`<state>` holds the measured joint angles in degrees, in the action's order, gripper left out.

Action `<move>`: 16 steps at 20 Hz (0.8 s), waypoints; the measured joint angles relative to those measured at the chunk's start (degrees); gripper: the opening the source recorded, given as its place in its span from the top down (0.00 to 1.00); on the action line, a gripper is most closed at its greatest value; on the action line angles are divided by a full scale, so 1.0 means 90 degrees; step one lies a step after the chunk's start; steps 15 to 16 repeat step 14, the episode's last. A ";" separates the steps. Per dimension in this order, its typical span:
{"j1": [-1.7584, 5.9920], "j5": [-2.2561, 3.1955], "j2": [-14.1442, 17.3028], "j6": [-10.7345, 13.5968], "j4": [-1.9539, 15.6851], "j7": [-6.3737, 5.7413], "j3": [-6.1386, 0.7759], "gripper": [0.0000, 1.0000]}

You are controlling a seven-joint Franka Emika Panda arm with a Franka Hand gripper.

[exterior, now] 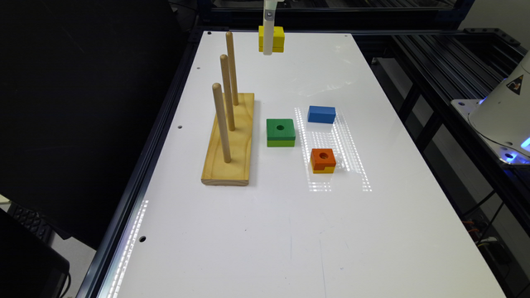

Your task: Pick up yellow block.

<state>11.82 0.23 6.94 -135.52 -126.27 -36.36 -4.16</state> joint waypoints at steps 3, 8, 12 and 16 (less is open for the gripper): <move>0.0000 -0.0001 -0.0085 0.0045 0.0023 0.0000 -0.0001 1.00; 0.0000 -0.0024 -0.0516 0.0543 0.0127 0.0000 -0.0004 1.00; 0.0000 -0.0030 -0.0552 0.0593 0.0127 0.0000 -0.0004 1.00; 0.0000 -0.0031 -0.0546 0.0593 0.0127 0.0000 -0.0004 1.00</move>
